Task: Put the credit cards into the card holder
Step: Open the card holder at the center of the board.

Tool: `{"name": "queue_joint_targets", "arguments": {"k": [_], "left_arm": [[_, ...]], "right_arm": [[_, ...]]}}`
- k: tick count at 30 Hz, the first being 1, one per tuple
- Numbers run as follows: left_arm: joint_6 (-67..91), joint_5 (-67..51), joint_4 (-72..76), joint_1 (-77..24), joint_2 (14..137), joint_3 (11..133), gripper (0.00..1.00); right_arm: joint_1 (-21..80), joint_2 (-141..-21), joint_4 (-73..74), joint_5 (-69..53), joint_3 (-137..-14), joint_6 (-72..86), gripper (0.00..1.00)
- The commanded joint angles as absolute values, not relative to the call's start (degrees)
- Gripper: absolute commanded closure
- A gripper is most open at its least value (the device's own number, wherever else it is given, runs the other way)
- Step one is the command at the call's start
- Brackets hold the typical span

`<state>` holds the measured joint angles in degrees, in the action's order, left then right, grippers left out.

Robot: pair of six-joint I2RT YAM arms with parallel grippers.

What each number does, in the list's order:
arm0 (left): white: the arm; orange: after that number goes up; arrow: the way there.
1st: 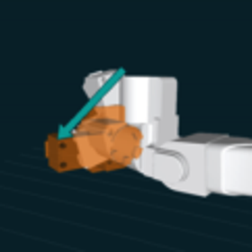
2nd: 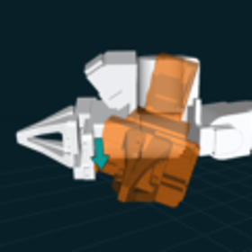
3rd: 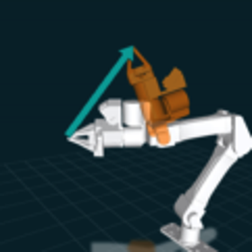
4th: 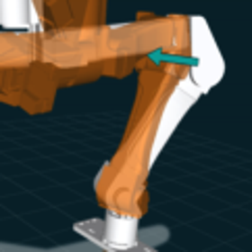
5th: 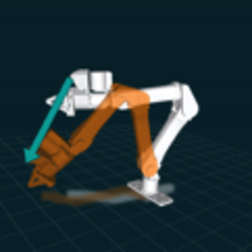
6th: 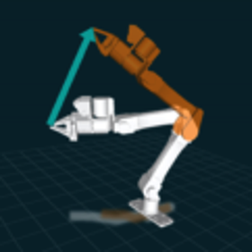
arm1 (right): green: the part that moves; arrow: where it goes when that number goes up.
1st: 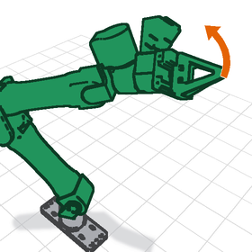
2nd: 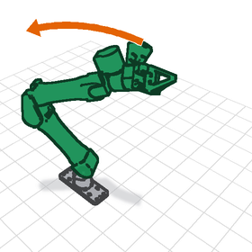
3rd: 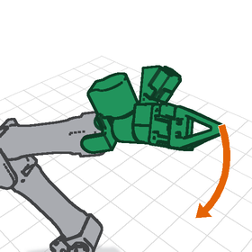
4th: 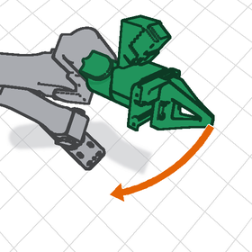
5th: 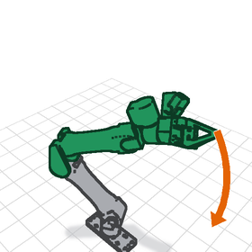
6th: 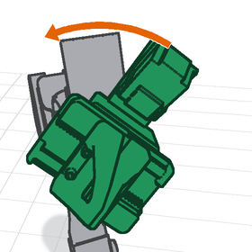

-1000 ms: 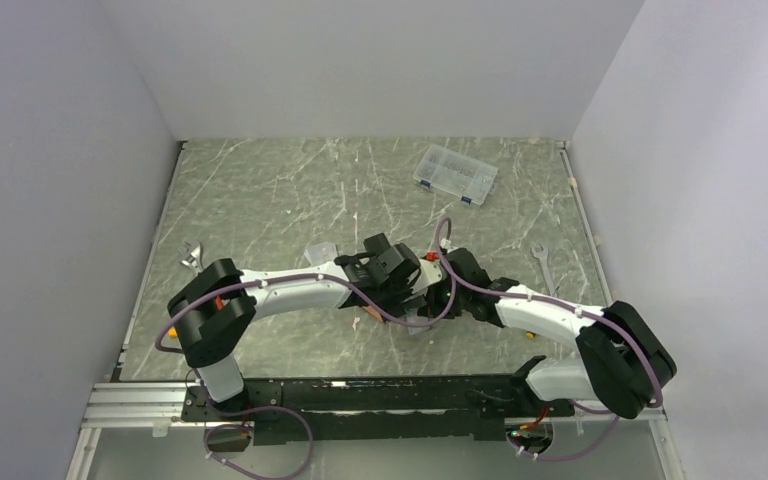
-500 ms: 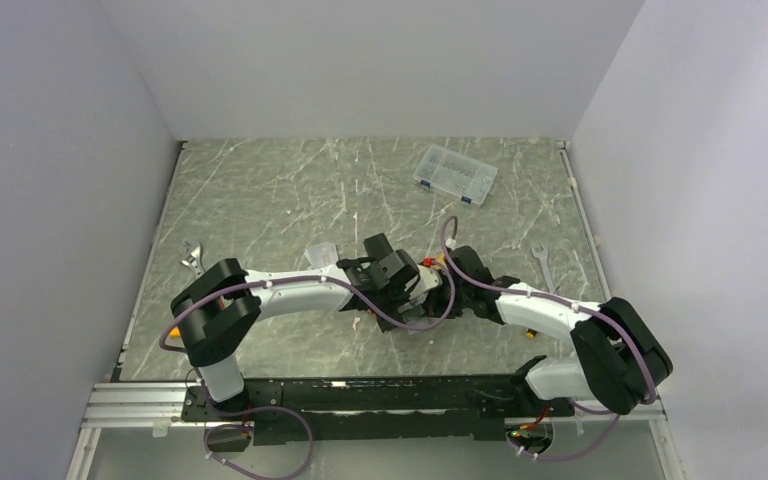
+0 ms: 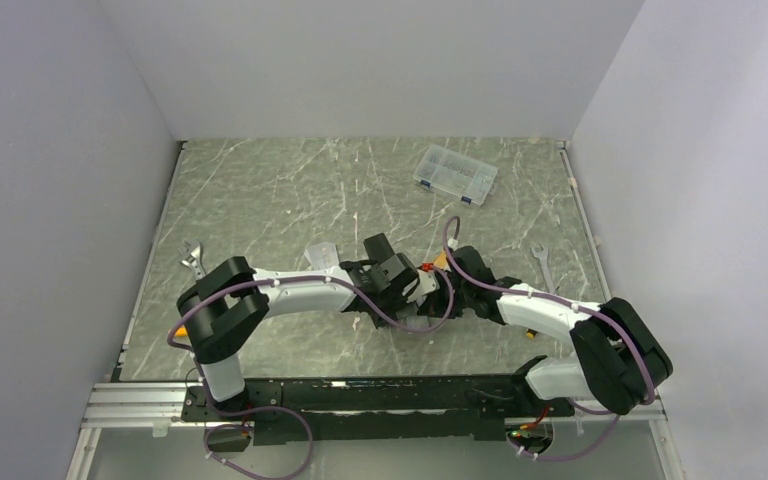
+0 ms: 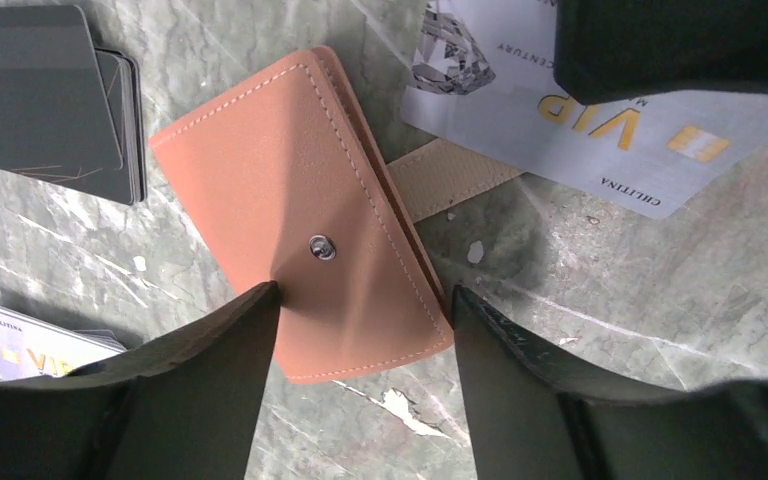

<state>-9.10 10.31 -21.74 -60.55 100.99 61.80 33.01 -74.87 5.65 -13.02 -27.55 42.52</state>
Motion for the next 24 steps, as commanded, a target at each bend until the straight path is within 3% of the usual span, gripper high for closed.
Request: {"name": "queue_joint_targets", "arguments": {"k": [1,8,24], "left_arm": [[-8.25,10.27,-23.77,-57.66,99.33,64.91,0.34],[-8.52,9.55,-25.33,-54.07,97.78,66.55,0.4],[-6.95,7.42,-26.26,-51.64,99.98,72.09,0.4]], "right_arm": [[32.61,-76.31,12.04,-6.78,-24.77,40.79,1.0],[32.54,-76.5,11.99,-6.77,-24.8,40.86,1.0],[32.45,-76.21,11.78,-6.81,-24.66,40.69,1.0]]}}
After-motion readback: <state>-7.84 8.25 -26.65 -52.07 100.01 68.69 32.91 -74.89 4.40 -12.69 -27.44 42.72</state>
